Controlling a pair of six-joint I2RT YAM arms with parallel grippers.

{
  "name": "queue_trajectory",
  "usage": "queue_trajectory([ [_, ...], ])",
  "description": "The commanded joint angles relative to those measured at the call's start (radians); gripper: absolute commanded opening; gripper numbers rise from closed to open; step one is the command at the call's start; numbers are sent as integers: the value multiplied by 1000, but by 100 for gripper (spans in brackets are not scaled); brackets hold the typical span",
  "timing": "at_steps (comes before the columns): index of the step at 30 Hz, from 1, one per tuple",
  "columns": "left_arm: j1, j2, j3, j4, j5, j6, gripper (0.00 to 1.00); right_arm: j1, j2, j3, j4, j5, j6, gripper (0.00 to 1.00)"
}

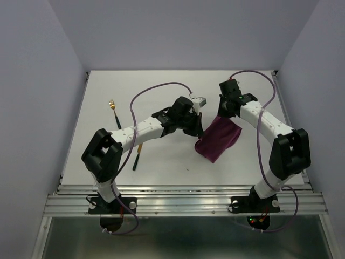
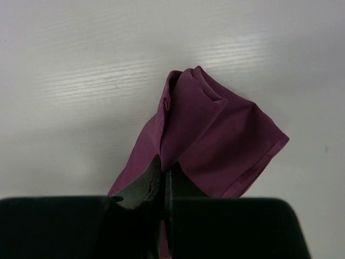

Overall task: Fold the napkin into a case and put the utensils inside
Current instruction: Turn over the upper triangle folded napkin at the center of the board.

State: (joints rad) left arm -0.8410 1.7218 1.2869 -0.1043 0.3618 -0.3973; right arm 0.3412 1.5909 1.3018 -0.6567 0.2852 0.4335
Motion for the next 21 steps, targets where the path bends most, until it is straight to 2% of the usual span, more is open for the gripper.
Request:
queue_trajectory([
  [1,39,15,-11,26,83,58,0,-5,61,120,117,-35,-35,1],
  [8,46,7,106,-70,45,95,0,-5,47,156,149,-1,-16,1],
  [14,20,-42,210,-143,22,97,0,-33,-149,91,180,52,24,1],
  [21,-131,-73,353,-264,-127,71,0,-64,-431,-54,180,106,73,1],
])
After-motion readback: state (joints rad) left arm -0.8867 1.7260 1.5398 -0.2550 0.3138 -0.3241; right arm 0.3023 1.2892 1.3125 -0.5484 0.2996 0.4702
